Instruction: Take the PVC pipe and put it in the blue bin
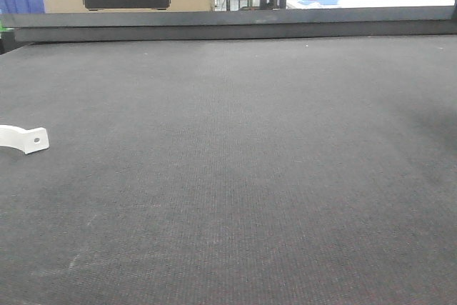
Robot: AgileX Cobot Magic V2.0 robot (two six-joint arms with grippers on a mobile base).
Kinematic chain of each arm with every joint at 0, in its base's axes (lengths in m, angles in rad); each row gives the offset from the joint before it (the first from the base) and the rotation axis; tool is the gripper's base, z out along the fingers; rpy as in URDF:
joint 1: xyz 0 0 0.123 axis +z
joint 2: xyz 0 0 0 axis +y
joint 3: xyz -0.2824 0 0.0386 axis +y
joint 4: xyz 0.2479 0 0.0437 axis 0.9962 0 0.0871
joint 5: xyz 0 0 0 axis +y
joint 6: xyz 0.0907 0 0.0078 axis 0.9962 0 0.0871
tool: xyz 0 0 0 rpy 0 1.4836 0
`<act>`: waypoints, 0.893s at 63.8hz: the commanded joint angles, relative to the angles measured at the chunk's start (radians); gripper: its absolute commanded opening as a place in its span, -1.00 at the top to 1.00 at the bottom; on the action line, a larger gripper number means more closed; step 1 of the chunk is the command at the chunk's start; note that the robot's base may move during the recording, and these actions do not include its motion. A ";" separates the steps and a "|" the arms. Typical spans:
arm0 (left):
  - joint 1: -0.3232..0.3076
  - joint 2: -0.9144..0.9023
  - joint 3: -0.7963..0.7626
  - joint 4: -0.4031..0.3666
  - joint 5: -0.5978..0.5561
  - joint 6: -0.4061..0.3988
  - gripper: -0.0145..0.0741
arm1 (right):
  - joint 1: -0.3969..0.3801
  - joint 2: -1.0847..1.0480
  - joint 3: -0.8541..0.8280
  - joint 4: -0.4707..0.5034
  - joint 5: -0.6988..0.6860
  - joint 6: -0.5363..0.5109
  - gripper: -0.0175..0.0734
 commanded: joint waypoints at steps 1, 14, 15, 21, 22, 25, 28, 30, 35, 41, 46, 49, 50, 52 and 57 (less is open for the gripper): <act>0.005 0.065 -0.017 -0.004 -0.058 0.043 0.92 | -0.002 -0.029 -0.006 -0.002 0.011 -0.003 0.96; 0.005 0.171 -0.063 0.052 -0.141 0.048 0.45 | -0.002 -0.029 -0.002 -0.002 0.017 -0.003 0.96; 0.005 0.177 -0.066 0.055 -0.151 0.048 0.39 | -0.002 -0.029 0.000 -0.002 0.017 -0.003 0.96; 0.005 0.218 -0.093 0.061 -0.174 0.095 0.15 | -0.002 -0.029 0.003 -0.002 0.017 -0.003 0.96; 0.005 0.225 -0.097 0.061 -0.174 0.107 0.13 | -0.002 -0.029 0.003 -0.002 0.017 -0.003 0.96; 0.001 0.244 -0.113 0.061 -0.174 0.138 0.09 | -0.002 -0.029 0.003 -0.002 0.017 -0.003 0.96; -0.003 0.268 -0.133 0.059 -0.174 0.156 0.10 | -0.002 -0.029 0.002 -0.002 0.015 -0.003 0.96; -0.007 0.278 -0.143 0.059 -0.174 0.163 0.10 | -0.002 -0.029 0.002 -0.002 0.010 -0.003 0.96; -0.013 0.323 -0.180 0.059 -0.160 0.180 0.13 | -0.002 -0.029 0.002 -0.002 0.006 -0.003 0.96; -0.013 0.368 -0.210 0.060 -0.141 0.180 0.13 | -0.002 -0.029 0.002 -0.002 0.006 -0.003 0.96; -0.013 0.403 -0.223 0.062 -0.118 0.180 0.13 | -0.002 -0.029 0.002 -0.002 0.006 -0.003 0.96; -0.013 0.423 -0.231 0.060 -0.103 0.180 0.13 | -0.002 -0.029 0.002 -0.002 0.006 -0.003 0.96; -0.013 0.427 -0.231 0.057 -0.100 0.180 0.13 | -0.002 -0.029 0.002 -0.002 0.006 -0.003 0.96; -0.013 0.434 -0.232 0.057 -0.097 0.180 0.13 | -0.002 -0.029 0.002 -0.002 0.006 -0.003 0.96; -0.013 0.445 -0.232 0.057 -0.095 0.184 0.13 | -0.002 -0.029 0.002 -0.002 0.004 -0.003 0.96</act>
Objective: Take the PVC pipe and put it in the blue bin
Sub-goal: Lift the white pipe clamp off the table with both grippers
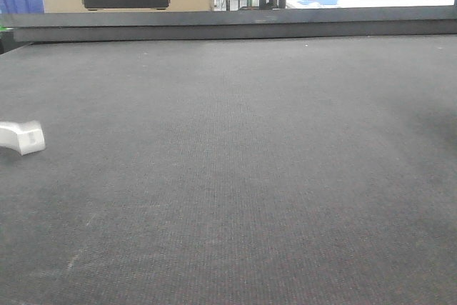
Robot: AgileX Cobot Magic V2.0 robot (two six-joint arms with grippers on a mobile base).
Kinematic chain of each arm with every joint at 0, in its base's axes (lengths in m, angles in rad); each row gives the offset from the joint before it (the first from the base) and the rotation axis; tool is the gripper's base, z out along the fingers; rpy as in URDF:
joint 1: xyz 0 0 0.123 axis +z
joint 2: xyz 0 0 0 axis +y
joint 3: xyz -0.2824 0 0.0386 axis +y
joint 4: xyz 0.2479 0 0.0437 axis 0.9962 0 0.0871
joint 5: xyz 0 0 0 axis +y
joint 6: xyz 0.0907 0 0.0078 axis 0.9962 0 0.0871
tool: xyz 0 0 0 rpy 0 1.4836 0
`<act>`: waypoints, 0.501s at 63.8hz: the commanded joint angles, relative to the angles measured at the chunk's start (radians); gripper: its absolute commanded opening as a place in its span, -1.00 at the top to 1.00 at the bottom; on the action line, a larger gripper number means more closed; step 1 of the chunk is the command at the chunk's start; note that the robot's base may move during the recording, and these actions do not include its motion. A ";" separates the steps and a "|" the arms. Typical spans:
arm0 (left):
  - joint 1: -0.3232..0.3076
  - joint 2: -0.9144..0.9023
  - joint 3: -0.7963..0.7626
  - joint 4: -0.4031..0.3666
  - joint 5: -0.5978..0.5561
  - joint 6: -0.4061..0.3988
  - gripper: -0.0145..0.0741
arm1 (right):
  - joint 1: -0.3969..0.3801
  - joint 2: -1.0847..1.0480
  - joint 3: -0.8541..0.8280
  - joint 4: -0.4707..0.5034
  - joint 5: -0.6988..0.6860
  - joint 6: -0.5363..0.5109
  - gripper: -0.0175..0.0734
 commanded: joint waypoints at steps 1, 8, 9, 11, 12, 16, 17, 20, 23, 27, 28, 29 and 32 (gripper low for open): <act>-0.005 0.013 -0.010 -0.002 0.015 0.006 0.13 | -0.002 -0.009 0.001 -0.002 -0.014 -0.003 0.96; -0.005 0.024 -0.010 -0.006 0.024 0.018 0.13 | -0.002 -0.009 0.001 -0.002 -0.022 -0.003 0.96; -0.005 0.026 -0.010 -0.006 0.027 0.018 0.13 | -0.002 -0.009 0.001 -0.002 -0.024 -0.003 0.96; -0.007 0.029 -0.010 -0.006 0.031 0.018 0.14 | -0.002 -0.009 0.001 -0.002 -0.026 -0.003 0.96; -0.007 0.031 -0.010 -0.006 0.031 0.020 0.15 | -0.002 -0.009 0.001 -0.002 -0.028 -0.003 0.96; -0.007 0.036 -0.010 -0.011 0.038 0.020 0.20 | -0.002 -0.009 0.001 -0.002 -0.036 -0.003 0.96; -0.007 0.038 -0.010 -0.014 0.038 0.020 0.21 | -0.002 -0.009 0.001 -0.002 -0.036 -0.003 0.96; -0.007 0.042 -0.010 -0.014 0.047 0.020 0.27 | -0.002 -0.009 0.001 -0.002 -0.040 -0.003 0.96; -0.007 0.044 -0.010 -0.014 0.054 0.020 0.35 | -0.002 -0.009 0.001 -0.002 -0.040 -0.003 0.96; -0.007 0.044 -0.008 -0.014 0.061 0.020 0.47 | -0.002 -0.009 0.001 -0.002 -0.043 -0.003 0.96; -0.007 0.044 -0.008 -0.014 0.061 0.020 0.50 | -0.002 -0.009 0.001 -0.002 -0.043 -0.003 0.96; -0.007 0.044 -0.008 -0.014 0.062 0.020 0.53 | -0.002 -0.009 0.001 -0.002 -0.044 -0.003 0.96; -0.007 0.044 -0.008 -0.014 0.064 0.020 0.64 | -0.002 -0.009 0.001 -0.002 -0.044 -0.003 0.96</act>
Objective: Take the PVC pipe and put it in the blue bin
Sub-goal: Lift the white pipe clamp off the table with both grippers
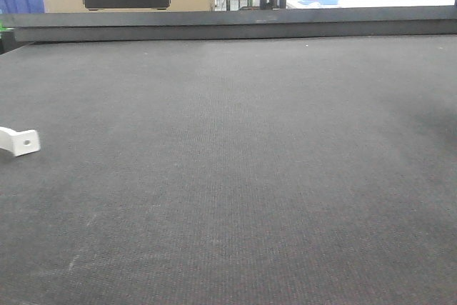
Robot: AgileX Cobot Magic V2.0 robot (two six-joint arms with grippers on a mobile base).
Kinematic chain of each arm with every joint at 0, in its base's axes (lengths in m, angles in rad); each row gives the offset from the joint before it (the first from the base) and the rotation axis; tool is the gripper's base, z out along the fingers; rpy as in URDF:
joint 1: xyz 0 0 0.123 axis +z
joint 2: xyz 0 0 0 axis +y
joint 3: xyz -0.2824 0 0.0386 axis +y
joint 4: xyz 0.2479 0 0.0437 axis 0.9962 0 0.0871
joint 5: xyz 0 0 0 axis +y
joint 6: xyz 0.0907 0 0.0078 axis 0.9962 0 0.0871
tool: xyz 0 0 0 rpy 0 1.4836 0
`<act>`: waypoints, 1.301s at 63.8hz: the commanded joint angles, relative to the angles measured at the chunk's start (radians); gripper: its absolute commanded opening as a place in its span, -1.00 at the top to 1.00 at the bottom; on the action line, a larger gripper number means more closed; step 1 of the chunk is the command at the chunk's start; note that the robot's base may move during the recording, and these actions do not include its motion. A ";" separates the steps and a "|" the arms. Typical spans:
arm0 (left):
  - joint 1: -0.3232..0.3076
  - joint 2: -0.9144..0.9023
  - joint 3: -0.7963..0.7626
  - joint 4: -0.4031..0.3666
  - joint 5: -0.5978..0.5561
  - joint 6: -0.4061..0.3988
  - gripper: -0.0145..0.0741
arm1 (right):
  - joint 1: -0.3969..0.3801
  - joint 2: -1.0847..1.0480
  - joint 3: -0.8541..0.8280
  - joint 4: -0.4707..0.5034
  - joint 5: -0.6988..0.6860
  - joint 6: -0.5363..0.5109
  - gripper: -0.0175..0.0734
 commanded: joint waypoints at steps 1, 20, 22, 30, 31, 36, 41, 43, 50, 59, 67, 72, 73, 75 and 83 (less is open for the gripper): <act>-0.007 0.006 0.000 -0.014 0.023 0.002 0.67 | -0.002 -0.009 0.001 -0.002 -0.017 -0.003 0.96; -0.007 0.006 0.000 -0.036 0.033 0.002 0.92 | -0.002 -0.009 0.001 -0.002 -0.031 -0.003 0.96; -0.007 0.006 -0.002 -0.050 0.042 0.002 0.92 | -0.002 -0.009 -0.002 -0.002 -0.036 -0.003 0.96; -0.008 -0.022 -0.032 -0.099 0.092 0.002 0.92 | -0.002 -0.017 -0.020 -0.002 -0.021 -0.003 0.96; -0.010 -0.028 -0.036 -0.099 0.094 0.002 0.92 | -0.002 -0.022 -0.023 -0.002 -0.019 -0.003 0.96; -0.022 -0.070 -0.058 -0.095 0.116 0.002 0.92 | -0.002 -0.045 -0.037 -0.002 -0.017 -0.003 0.96; -0.038 -0.126 -0.083 -0.095 0.132 -0.001 0.92 | -0.002 -0.075 -0.047 -0.002 -0.017 -0.003 0.96; -0.045 -0.144 -0.090 -0.095 0.135 -0.002 0.92 | -0.002 -0.090 -0.049 -0.002 -0.017 -0.003 0.96; -0.084 -0.237 -0.112 -0.095 0.124 -0.019 0.92 | -0.002 -0.143 -0.051 -0.002 -0.015 -0.003 0.96; -0.140 -0.359 -0.119 -0.120 0.036 -0.117 0.92 | -0.002 -0.206 -0.051 -0.002 -0.025 -0.003 0.96; -0.184 -0.446 -0.119 -0.163 -0.054 -0.220 0.92 | -0.002 -0.249 -0.051 -0.002 -0.059 -0.003 0.96; -0.218 -0.500 -0.119 -0.163 -0.104 -0.267 0.92 | -0.002 -0.272 -0.051 -0.002 -0.077 -0.003 0.96; -0.224 -0.510 -0.119 -0.163 -0.113 -0.272 0.92 | -0.002 -0.278 -0.051 -0.002 -0.082 -0.003 0.96; -0.235 -0.533 -0.119 -0.159 -0.135 -0.282 0.92 | -0.002 -0.291 -0.051 -0.002 -0.090 -0.003 0.96; -0.288 -0.622 -0.078 -0.120 -0.250 -0.286 0.92 | 0.024 -0.358 -0.035 -0.002 -0.181 -0.003 0.96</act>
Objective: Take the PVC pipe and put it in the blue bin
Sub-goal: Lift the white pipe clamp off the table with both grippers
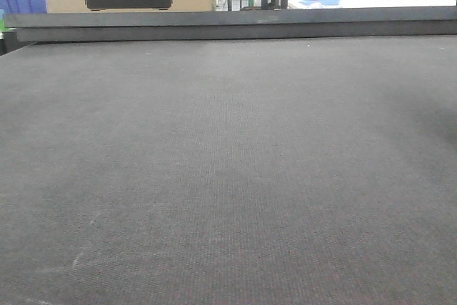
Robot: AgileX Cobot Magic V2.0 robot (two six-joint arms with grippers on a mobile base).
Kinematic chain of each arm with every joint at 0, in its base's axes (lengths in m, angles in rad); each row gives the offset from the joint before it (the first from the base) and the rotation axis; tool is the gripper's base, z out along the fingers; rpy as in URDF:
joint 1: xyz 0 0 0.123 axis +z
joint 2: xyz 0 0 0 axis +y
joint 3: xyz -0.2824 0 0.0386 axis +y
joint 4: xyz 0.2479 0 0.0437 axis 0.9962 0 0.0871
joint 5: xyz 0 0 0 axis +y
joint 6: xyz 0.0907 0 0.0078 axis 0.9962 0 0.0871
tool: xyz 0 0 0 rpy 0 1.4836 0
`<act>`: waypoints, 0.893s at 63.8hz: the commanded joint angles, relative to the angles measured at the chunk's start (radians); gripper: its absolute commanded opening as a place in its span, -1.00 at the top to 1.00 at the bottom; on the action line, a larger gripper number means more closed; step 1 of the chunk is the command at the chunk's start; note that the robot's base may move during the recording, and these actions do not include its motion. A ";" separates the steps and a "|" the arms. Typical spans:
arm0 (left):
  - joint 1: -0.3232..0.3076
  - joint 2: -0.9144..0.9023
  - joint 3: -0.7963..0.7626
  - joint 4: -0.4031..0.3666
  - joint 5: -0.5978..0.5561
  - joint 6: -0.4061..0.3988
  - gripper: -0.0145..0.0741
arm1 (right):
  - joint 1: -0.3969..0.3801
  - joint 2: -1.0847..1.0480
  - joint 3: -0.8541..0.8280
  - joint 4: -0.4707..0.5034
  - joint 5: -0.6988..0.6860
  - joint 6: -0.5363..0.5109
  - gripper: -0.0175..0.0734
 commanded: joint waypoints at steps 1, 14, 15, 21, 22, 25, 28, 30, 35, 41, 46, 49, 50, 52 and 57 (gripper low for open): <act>-0.040 -0.073 0.038 0.027 -0.108 -0.018 0.92 | 0.020 -0.057 0.012 -0.002 -0.086 -0.003 0.96; -0.083 -0.237 0.223 0.055 -0.294 -0.018 0.92 | 0.096 -0.193 0.162 -0.005 -0.290 -0.040 0.96; -0.083 -0.250 0.240 0.055 -0.319 -0.018 0.92 | 0.100 -0.208 0.175 -0.005 -0.300 -0.040 0.96; -0.083 -0.355 0.356 0.055 -0.434 -0.018 0.92 | 0.107 -0.277 0.249 -0.005 -0.359 -0.040 0.96; -0.083 -0.373 0.373 0.055 -0.459 -0.018 0.92 | 0.107 -0.295 0.259 -0.005 -0.366 -0.040 0.96; -0.081 -0.442 0.428 0.057 -0.507 -0.018 0.92 | 0.107 -0.336 0.295 -0.007 -0.386 -0.040 0.96; -0.077 -0.493 0.469 0.059 -0.529 -0.018 0.92 | 0.107 -0.375 0.324 -0.012 -0.400 -0.040 0.96; -0.075 -0.527 0.497 0.064 -0.532 -0.018 0.92 | 0.107 -0.406 0.343 -0.017 -0.407 -0.040 0.96; -0.068 -0.614 0.542 0.082 -0.528 -0.018 0.92 | 0.107 -0.482 0.386 -0.027 -0.417 -0.040 0.96; -0.066 -0.708 0.578 0.099 -0.528 -0.018 0.92 | 0.107 -0.563 0.401 -0.027 -0.416 -0.040 0.96; -0.066 -0.765 0.582 0.111 -0.528 -0.018 0.92 | 0.107 -0.615 0.401 -0.027 -0.416 -0.040 0.96; -0.066 -0.785 0.582 0.115 -0.535 -0.018 0.92 | 0.107 -0.641 0.401 -0.027 -0.429 -0.040 0.96; -0.066 -0.790 0.582 0.115 -0.536 -0.018 0.92 | 0.107 -0.648 0.401 -0.027 -0.434 -0.040 0.96; -0.066 -0.801 0.582 0.115 -0.540 -0.018 0.92 | 0.107 -0.662 0.401 -0.027 -0.444 -0.040 0.96; -0.066 -0.811 0.582 0.115 -0.540 -0.018 0.92 | 0.110 -0.683 0.401 -0.007 -0.472 -0.040 0.96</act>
